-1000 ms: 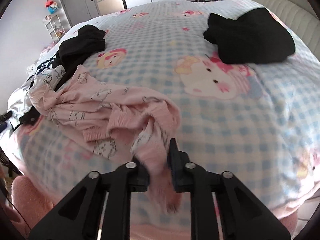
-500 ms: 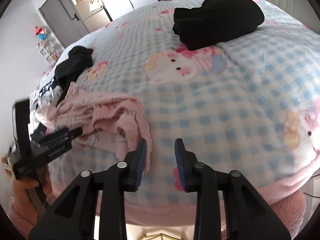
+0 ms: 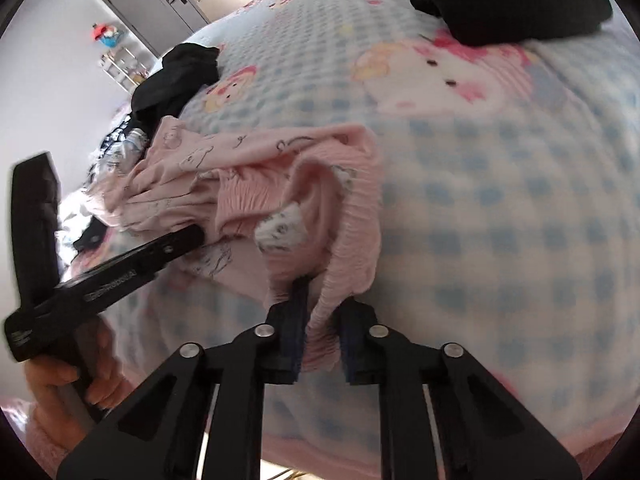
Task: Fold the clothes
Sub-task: 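Lay the pink pants flat on the bed and open both grippers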
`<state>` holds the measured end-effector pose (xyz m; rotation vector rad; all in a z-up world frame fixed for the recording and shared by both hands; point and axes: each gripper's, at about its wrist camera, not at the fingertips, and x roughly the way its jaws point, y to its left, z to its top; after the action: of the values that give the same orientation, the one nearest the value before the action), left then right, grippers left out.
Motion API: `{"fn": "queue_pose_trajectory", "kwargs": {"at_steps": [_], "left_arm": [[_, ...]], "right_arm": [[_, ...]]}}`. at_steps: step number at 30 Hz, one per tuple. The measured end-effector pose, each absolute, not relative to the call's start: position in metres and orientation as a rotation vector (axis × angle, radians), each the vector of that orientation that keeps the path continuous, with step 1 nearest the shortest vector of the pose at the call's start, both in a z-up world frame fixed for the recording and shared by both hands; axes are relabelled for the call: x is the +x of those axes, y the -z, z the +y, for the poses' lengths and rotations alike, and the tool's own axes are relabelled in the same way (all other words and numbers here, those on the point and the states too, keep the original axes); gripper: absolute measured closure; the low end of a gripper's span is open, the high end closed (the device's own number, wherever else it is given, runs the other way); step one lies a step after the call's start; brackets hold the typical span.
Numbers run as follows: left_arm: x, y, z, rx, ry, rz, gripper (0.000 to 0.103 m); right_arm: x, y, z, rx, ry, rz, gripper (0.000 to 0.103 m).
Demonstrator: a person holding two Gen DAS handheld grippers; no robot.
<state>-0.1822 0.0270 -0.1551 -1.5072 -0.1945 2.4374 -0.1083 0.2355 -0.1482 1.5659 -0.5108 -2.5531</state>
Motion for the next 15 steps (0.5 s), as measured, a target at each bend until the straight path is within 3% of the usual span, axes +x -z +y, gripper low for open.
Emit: {"fn": "queue_pose_trajectory", "kwargs": {"at_steps": [6, 10, 15], "left_arm": [[-0.171, 0.135, 0.015, -1.456, -2.421, -0.308, 0.092], [-0.185, 0.104, 0.03, -1.404, -2.434, -0.216, 0.092], [-0.153, 0.093, 0.003, -1.354, -2.499, -0.247, 0.092]], "right_arm": [[-0.114, 0.138, 0.229, 1.592, 2.688, -0.305, 0.096], [-0.102, 0.137, 0.244, 1.598, 2.639, -0.364, 0.096], [-0.081, 0.135, 0.26, 1.636, 2.722, -0.297, 0.097]]}}
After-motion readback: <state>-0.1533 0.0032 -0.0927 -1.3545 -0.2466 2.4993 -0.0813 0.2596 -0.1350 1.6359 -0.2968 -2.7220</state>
